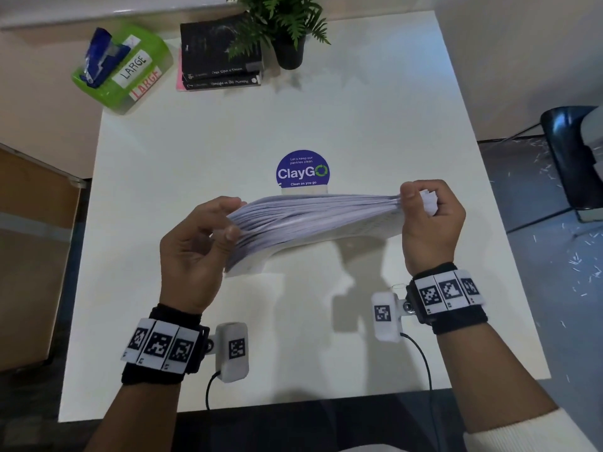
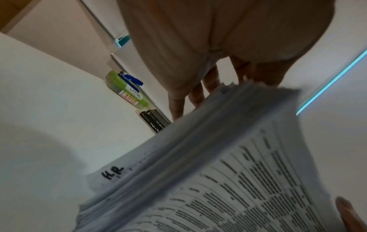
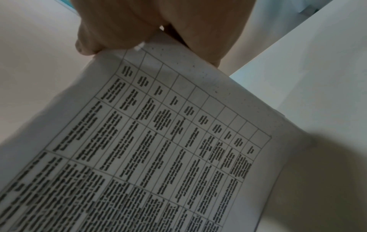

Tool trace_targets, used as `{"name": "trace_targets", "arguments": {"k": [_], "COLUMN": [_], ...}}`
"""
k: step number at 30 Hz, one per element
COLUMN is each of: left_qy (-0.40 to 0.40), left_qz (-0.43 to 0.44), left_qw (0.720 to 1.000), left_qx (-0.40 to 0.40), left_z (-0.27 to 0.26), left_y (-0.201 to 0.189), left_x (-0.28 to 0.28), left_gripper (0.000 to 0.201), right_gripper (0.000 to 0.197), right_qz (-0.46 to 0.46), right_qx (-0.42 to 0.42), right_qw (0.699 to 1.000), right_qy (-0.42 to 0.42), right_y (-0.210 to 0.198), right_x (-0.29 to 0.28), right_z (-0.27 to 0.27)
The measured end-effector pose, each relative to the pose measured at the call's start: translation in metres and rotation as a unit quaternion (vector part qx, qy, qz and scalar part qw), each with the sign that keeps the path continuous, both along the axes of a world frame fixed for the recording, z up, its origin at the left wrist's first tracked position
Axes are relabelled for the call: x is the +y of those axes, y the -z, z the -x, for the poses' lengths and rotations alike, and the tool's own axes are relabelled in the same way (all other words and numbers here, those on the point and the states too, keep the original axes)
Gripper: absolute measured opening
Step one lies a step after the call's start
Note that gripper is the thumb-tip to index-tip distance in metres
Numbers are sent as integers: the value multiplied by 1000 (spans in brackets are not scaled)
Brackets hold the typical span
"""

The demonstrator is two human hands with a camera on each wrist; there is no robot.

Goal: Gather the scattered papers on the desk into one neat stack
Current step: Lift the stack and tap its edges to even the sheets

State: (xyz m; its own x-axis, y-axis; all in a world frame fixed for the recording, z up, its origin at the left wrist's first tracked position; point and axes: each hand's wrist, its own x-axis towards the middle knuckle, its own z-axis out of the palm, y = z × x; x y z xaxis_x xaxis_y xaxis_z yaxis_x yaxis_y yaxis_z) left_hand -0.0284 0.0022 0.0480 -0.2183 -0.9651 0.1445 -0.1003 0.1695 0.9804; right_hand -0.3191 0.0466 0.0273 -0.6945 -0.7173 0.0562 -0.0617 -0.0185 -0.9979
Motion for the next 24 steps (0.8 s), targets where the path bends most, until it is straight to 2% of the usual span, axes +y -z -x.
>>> {"name": "trace_targets", "arguments": {"k": [3, 6, 10, 13, 16, 18, 21, 24], "left_qy": [38, 73, 58, 20, 0, 3, 31, 25], "left_qz": [-18, -24, -47, -88, -79, -79, -140, -213], "left_qw": [999, 997, 997, 996, 986, 980, 981, 975], "left_qx": [-2, 8, 24, -20, -148, -182, -132, -62], "left_z": [-4, 0, 7, 15, 26, 28, 21, 19], "left_y": [-1, -2, -7, -12, -15, -16, -16, -21], "left_x": [5, 11, 18, 22, 21, 16, 9, 4], "left_gripper": [10, 23, 47, 66, 62, 59, 58, 41], "right_gripper": [30, 29, 30, 28, 29, 30, 30, 28], "right_qz": [-4, -3, -8, -15, -14, -7, -3, -5], "right_qx": [-5, -8, 8, 17, 18, 6, -2, -6], "right_qw": [1000, 1000, 1000, 1000, 1000, 1000, 1000, 1000], "right_qy": [-5, -8, 4, 13, 10, 7, 8, 7], "right_y": [-1, -3, -3, -3, -4, -5, -6, -6], "right_x": [-2, -5, -9, -11, -11, -11, -10, -10], "right_z": [-1, -2, -3, -4, -4, -5, -4, -4]}}
